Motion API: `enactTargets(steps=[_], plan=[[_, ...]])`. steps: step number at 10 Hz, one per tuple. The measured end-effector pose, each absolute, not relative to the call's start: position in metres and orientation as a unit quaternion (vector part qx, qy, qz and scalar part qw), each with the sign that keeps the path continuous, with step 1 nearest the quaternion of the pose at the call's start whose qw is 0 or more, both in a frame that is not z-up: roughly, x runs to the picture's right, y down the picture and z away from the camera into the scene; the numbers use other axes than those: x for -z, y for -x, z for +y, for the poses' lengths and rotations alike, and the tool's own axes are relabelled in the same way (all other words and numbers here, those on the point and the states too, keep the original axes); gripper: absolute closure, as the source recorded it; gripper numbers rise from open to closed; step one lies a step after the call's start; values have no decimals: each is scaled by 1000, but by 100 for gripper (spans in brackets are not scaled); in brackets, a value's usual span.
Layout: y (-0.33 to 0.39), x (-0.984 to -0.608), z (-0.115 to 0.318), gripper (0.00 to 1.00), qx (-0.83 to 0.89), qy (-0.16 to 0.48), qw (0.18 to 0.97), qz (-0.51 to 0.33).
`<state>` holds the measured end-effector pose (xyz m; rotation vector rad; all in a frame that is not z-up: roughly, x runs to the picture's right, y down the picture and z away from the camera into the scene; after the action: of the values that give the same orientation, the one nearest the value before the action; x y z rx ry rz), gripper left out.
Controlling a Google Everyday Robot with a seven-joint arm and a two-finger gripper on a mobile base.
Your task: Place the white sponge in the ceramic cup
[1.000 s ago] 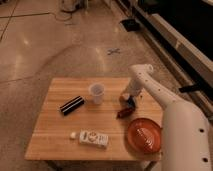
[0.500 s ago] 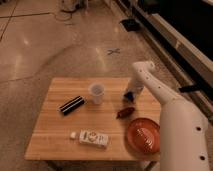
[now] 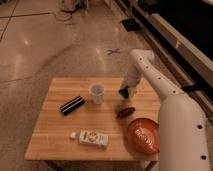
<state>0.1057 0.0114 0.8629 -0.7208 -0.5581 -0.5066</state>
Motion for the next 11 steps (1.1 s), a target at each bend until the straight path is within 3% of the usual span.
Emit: enactTargets(steps=[2, 7, 11], plan=[[-87, -842, 7, 100, 234, 363, 853, -294], [-87, -839, 6, 100, 232, 365, 853, -292], [-50, -818, -55, 100, 236, 300, 897, -223]])
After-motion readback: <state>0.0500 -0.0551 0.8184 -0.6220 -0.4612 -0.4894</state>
